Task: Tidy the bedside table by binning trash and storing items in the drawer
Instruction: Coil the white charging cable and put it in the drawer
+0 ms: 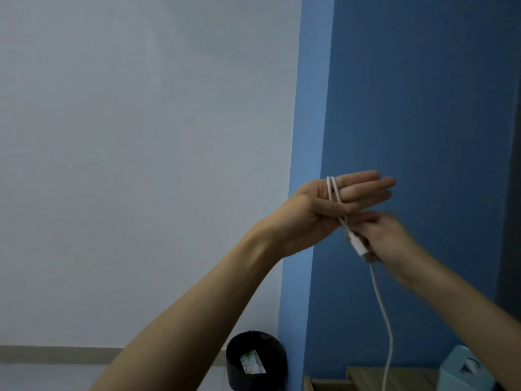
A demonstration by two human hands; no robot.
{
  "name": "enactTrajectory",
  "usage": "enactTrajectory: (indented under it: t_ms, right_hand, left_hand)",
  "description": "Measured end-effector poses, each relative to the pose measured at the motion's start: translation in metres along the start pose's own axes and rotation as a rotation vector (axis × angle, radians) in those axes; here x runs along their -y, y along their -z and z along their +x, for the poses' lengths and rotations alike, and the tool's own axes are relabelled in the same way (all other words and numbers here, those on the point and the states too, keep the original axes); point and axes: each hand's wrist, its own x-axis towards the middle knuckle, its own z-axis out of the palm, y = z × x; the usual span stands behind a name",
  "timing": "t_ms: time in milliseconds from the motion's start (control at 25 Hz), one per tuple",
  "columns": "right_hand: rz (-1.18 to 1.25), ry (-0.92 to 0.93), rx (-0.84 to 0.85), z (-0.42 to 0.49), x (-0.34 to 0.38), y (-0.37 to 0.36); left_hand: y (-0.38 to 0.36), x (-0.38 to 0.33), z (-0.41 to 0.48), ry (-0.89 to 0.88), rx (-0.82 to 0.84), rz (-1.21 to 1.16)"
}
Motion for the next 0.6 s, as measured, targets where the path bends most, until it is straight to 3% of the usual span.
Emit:
enactTrajectory:
  t_ms: [120, 320, 440, 600]
  right_hand:
    - [-0.142, -0.072, 0.050, -0.006, -0.006, -0.011]
    - [-0.575, 0.153, 0.127, -0.024, 0.018, -0.001]
    - [-0.808, 0.310, 0.117, -0.029, 0.042, 0.010]
    - [-0.736, 0.450, -0.024, -0.024, 0.059, 0.029]
  left_hand:
    - [0.011, 0.006, -0.002, 0.022, -0.097, 0.069]
    - [0.023, 0.006, -0.007, 0.050, -0.119, 0.255]
    - [0.023, 0.009, -0.011, 0.143, -0.042, 0.430]
    - [0.014, 0.011, -0.018, 0.147, 0.139, 0.327]
